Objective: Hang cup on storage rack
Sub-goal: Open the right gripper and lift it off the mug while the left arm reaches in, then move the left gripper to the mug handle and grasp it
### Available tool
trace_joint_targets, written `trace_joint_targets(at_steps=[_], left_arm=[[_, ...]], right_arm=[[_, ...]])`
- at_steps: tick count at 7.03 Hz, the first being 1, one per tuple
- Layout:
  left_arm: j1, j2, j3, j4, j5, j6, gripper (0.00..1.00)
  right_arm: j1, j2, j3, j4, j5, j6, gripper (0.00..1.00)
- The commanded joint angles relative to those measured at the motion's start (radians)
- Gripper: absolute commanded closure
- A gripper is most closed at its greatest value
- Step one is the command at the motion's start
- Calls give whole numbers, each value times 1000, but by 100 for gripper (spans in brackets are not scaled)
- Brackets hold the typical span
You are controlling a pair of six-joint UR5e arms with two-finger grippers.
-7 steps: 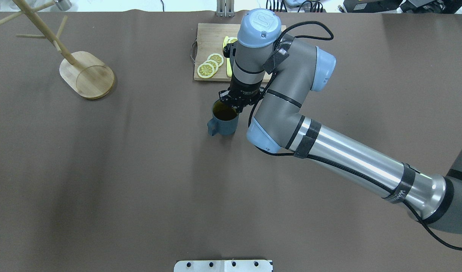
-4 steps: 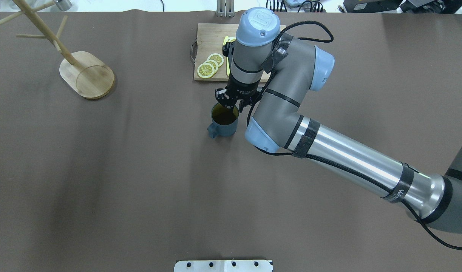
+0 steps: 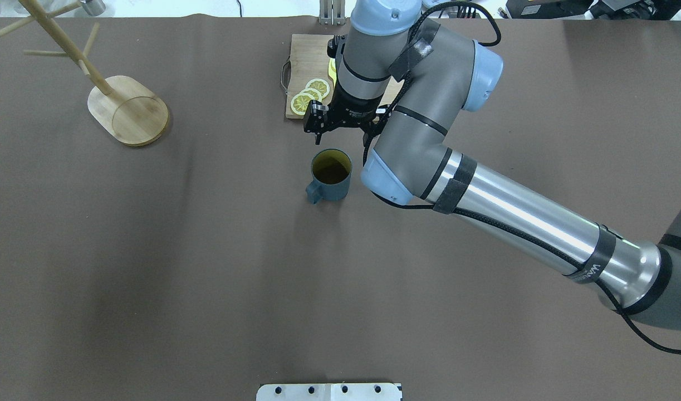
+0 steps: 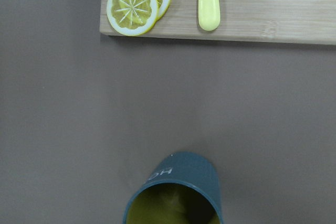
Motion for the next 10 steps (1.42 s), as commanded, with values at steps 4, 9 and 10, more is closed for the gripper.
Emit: trace_joint_targets(at_steps=[4,9,10], left_arm=[[393,-169,-378,57,0,-398,1],[751,-487,8,-197,282,-517,2],[793,-496,74,-320,348,-549,2]], right_arm=[[176,-202,140,2,152,-42,0],[267,-270,117,4,220,-42,0],[267,-282,117,2,194,-44,0]])
